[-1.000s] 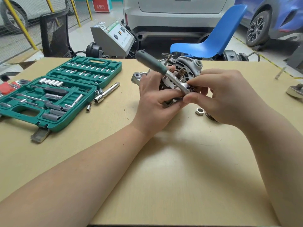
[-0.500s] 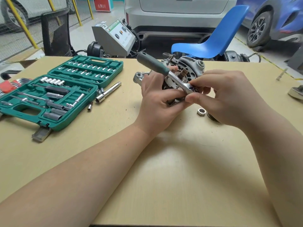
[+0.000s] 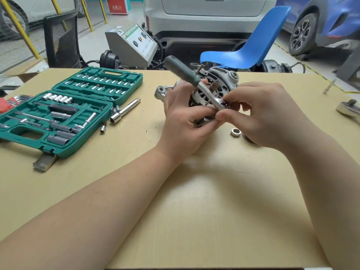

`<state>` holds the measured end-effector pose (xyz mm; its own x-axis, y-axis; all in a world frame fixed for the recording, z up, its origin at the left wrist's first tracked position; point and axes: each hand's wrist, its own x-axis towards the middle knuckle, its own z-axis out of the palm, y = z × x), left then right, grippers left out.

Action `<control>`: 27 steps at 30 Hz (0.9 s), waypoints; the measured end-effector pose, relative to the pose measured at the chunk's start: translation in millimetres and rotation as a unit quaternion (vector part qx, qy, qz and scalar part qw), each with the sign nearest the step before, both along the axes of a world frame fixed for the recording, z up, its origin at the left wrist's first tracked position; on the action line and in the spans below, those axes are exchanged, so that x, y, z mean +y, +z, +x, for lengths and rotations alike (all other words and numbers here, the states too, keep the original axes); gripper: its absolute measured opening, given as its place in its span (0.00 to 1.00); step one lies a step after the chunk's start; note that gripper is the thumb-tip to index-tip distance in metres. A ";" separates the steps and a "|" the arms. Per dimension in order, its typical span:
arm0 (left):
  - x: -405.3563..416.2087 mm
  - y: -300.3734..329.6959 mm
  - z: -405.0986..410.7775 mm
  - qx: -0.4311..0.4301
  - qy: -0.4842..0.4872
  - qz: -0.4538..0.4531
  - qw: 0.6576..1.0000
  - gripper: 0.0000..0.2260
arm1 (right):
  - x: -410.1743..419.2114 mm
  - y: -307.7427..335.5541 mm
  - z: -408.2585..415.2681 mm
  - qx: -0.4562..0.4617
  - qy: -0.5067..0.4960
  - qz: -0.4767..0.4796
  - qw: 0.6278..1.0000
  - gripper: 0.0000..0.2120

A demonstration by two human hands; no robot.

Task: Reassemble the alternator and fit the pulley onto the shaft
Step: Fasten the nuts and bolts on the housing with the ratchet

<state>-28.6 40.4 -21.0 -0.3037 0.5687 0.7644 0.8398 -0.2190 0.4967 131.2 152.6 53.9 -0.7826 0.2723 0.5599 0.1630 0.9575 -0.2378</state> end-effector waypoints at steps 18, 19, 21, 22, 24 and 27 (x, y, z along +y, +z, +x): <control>4.6 -3.9 -4.2 0.000 -0.005 0.006 1.000 0.11 | -4.3 8.1 6.0 -0.065 0.050 -0.014 0.997 0.10; 4.8 -5.0 -4.6 0.016 0.004 -0.003 1.000 0.10 | -3.9 7.6 7.3 -0.070 0.054 -0.015 0.996 0.11; 5.5 -5.8 -4.8 0.022 0.006 -0.001 1.000 0.08 | -5.6 5.5 6.4 -0.057 0.036 -0.008 0.998 0.11; 6.0 -4.5 -4.3 0.018 -0.001 0.010 1.000 0.06 | -7.6 4.2 4.3 -0.044 0.018 -0.004 0.999 0.12; 5.8 -2.6 -1.3 -0.003 -0.017 0.020 1.000 0.03 | -11.2 1.6 -1.3 -0.022 -0.019 -0.001 1.000 0.15; 6.5 -5.2 0.7 -0.010 -0.008 0.010 1.000 0.04 | -9.6 1.5 -2.9 -0.016 -0.032 -0.001 0.999 0.17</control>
<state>-27.9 46.9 -26.2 -0.3091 0.5588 0.7695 0.8264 -0.2427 0.5081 128.3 143.0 55.4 -0.7810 0.3231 0.5345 0.2308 0.9445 -0.2338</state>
